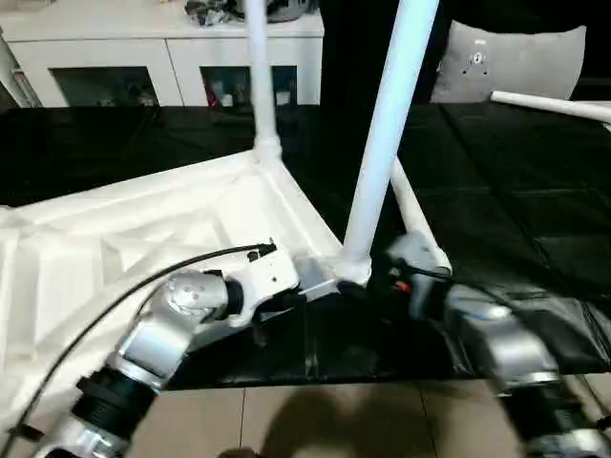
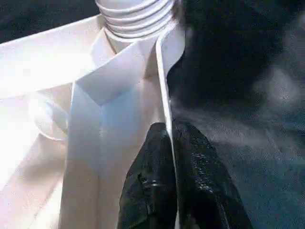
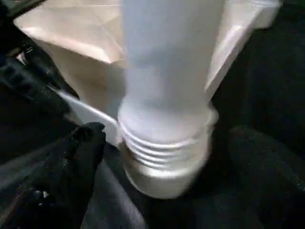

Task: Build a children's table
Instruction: Rotate leg to tighten

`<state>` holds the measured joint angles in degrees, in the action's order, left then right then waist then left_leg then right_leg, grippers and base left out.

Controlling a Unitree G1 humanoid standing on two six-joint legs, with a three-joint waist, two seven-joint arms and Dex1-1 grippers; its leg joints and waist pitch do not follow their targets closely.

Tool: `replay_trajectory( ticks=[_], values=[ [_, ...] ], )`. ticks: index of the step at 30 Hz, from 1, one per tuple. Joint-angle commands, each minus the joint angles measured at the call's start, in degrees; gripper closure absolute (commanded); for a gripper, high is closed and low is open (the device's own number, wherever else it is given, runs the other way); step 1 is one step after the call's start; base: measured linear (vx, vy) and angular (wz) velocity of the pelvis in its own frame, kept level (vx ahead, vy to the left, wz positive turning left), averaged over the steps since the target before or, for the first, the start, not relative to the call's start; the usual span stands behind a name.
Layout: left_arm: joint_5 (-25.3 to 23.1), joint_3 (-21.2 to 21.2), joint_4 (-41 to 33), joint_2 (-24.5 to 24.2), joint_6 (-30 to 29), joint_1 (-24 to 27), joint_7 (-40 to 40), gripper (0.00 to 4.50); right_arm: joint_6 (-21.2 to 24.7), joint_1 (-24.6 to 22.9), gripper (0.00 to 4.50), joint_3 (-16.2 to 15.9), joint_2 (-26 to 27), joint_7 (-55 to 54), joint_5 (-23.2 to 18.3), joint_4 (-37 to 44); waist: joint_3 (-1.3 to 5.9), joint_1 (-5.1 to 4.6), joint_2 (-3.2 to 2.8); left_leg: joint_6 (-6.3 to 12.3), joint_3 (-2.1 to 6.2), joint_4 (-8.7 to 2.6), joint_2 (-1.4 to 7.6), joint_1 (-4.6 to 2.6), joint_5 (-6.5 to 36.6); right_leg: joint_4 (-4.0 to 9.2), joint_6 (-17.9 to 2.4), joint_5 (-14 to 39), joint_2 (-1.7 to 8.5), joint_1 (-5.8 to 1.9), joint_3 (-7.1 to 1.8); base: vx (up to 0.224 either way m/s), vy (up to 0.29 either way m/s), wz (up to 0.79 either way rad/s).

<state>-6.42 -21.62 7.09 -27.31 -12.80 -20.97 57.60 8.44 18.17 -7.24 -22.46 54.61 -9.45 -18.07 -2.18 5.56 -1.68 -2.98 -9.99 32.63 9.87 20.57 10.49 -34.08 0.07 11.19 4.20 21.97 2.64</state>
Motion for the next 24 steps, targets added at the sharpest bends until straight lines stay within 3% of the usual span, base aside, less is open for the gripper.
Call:
replay_trajectory(
  ticks=[1, 3, 4, 7, 8, 9, 13, 24],
  values=[
    [-1.1, -4.6, 1.8, -2.0, 2.8, 0.1, 5.5, 4.50, -0.7, 1.3, 0.07, -0.7, -1.3, 3.1, -0.2, 0.8, 2.69, -0.03, 0.13, 2.20, 1.08, -3.93, 3.07, -0.32, 15.1, 4.06, -12.1, 11.9, 3.78, -1.99, -2.35, 0.000, 0.000, 0.00],
    [-1.1, -5.7, 2.3, -3.3, 4.7, -0.4, 7.9, 4.50, -2.4, 2.1, 0.07, -1.6, -2.7, 4.5, 0.9, 0.2, 2.72, 0.03, 0.06, 2.11, 0.97, -3.86, 3.10, -0.40, 15.1, 4.04, -12.5, 12.2, 3.81, -1.89, -2.34, 0.000, 0.000, 0.00],
    [-0.9, -6.0, 2.2, -3.9, 5.6, -0.4, 9.4, 4.50, -2.3, 2.3, 0.07, -2.1, -3.1, 6.1, 0.6, 0.3, 2.68, 0.03, 0.32, 2.15, 0.98, -3.86, 3.07, -0.39, 14.9, 3.98, -12.6, 12.5, 3.85, -1.91, -2.32, 0.000, 0.000, 0.00],
    [-0.4, -7.1, 2.8, -5.6, 9.0, -0.9, 13.1, 4.50, -1.5, 2.7, 0.23, -3.7, -4.2, 11.6, -1.0, 1.2, 2.82, 0.17, 0.18, 2.45, 0.91, -3.75, 3.26, -0.44, 14.0, 3.76, -13.2, 11.2, 3.89, -1.91, -2.34, 0.000, 0.000, 0.00],
    [-0.3, -7.2, 2.9, -5.7, 9.3, -1.0, 13.4, 4.50, -1.4, 2.7, 0.23, -3.9, -4.3, 12.1, -1.1, 1.4, 2.82, 0.20, 0.51, 2.73, 0.86, -3.73, 3.26, -0.36, 13.7, 3.72, -13.3, 10.6, 3.83, -1.99, -2.30, 0.000, 0.000, 0.00],
    [-0.1, -7.3, 3.3, -6.0, 10.4, -1.1, 14.4, 4.50, -1.5, 2.7, 0.23, -4.5, -4.6, 13.3, -1.1, 1.5, 2.87, 0.44, 0.27, 3.00, 0.81, -3.63, 3.34, -0.45, 12.9, 3.54, -13.8, 9.3, 3.87, -1.91, -2.33, 0.000, 0.000, 0.00],
    [0.6, -7.5, 3.9, -6.3, 12.1, -1.3, 16.1, 4.50, -1.8, 3.0, 0.60, -5.1, -4.2, 14.1, -0.9, 0.3, 2.90, 0.92, 0.39, 2.88, 0.77, -3.64, 3.39, -0.45, 12.5, 3.40, -14.0, 9.3, 3.98, -1.95, -2.31, 0.000, 0.000, 0.00],
    [2.2, -7.7, 4.0, -6.4, 14.4, -0.6, 19.1, 4.50, -2.5, 2.5, 1.52, -6.3, -2.9, 15.0, -1.0, -0.4, 2.97, 0.93, 0.21, 2.25, 0.79, -3.65, 3.34, -0.43, 12.7, 3.29, -14.1, 8.8, 3.93, -2.00, -2.29, 0.000, 0.000, 0.00]
  ],
)
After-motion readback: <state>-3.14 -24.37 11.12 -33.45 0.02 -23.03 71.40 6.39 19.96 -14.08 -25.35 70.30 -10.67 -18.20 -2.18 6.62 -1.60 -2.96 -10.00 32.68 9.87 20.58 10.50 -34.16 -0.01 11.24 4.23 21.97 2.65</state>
